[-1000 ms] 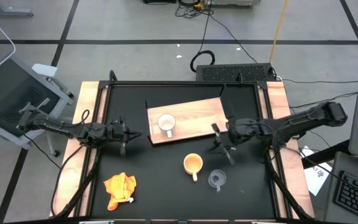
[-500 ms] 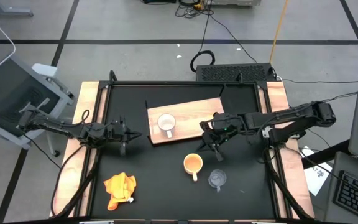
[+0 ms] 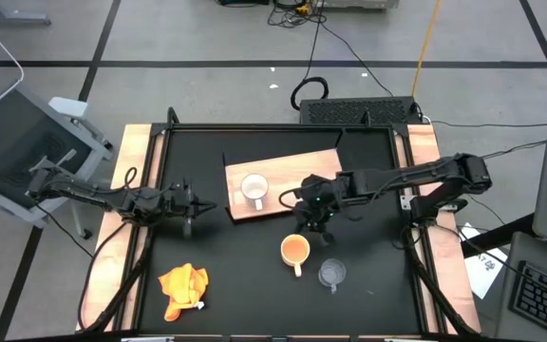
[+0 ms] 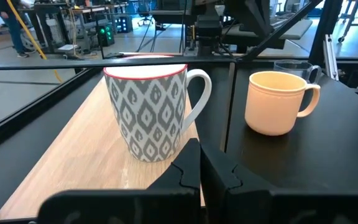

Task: Stack small to large cups/mugs on shelf
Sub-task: Put the yellow mug on the shelf

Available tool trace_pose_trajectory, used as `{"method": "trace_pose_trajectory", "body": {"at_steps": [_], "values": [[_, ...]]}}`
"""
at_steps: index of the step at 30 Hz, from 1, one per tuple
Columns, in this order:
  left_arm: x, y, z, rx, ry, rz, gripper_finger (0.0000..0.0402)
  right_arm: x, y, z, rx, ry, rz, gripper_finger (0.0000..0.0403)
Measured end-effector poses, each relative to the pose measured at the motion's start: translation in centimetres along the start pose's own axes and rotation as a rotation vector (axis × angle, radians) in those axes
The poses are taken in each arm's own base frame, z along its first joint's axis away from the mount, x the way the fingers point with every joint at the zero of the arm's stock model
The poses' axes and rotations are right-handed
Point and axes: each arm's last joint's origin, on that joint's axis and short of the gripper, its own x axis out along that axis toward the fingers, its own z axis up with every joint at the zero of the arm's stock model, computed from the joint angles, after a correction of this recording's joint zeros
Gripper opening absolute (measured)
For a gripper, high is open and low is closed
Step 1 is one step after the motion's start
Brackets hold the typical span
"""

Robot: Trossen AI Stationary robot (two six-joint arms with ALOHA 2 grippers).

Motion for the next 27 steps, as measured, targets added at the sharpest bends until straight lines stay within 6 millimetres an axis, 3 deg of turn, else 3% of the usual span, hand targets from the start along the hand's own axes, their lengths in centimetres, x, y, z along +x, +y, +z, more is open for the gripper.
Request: {"method": "trace_pose_trajectory", "body": {"at_steps": [6,20,27], "values": [[0.0,0.0,0.0,-0.015,-0.002,-0.006,0.0001,0.9,-0.3,-0.4,-0.030,0.076,0.015,0.0000],[0.0,-0.1,0.0,-0.029,-0.001,-0.020,0.0001,1.3,-0.4,0.1,-0.034,0.030,0.004,0.0002],[0.0,-0.1,0.0,-0.029,0.001,-0.019,0.0001,1.3,-0.5,1.0,-0.050,-0.060,-0.010,0.0080]]}}
